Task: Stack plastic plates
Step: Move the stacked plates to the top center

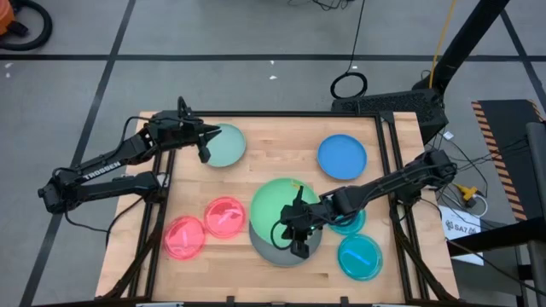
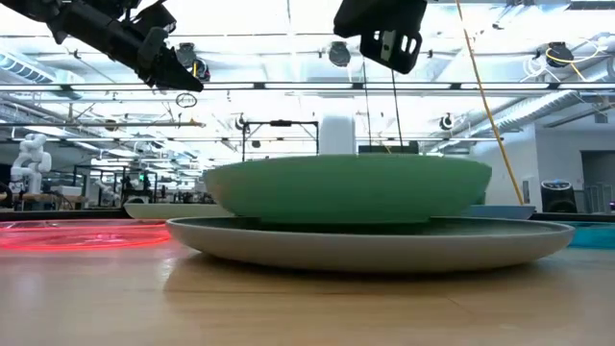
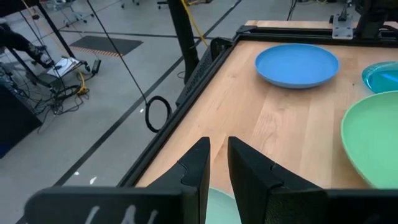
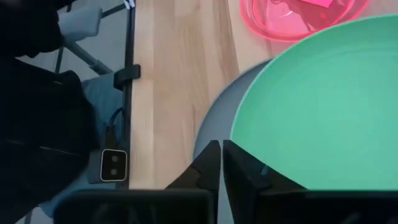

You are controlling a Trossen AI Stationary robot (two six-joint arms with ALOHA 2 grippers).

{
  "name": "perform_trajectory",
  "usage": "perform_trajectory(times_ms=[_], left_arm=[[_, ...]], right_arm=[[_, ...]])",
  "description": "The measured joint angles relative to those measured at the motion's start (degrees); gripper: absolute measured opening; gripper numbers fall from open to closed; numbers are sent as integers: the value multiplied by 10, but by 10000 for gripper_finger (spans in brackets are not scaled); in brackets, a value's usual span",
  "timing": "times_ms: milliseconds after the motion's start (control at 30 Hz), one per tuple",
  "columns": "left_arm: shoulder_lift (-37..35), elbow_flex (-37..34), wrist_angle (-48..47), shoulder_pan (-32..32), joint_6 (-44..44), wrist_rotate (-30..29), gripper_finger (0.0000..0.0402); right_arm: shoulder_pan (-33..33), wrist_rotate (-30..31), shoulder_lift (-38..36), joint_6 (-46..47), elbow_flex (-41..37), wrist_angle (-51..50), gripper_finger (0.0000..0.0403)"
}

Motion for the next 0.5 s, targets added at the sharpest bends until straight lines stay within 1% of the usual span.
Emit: perform_trajectory(times_ms=[133,300,400,500], left_arm=[[0,0,1,0,2,0,65],[0,0,21,0,13,0,65],[0,0,26,0,13,0,65],[0,0,28,0,13,0,65]], right_arm=[[5,8,0,12,0,7,1],[7,67,0,-15,0,8,1],[7,78,0,-20,0,8,1],[8,104,1,-23,0,7,1]])
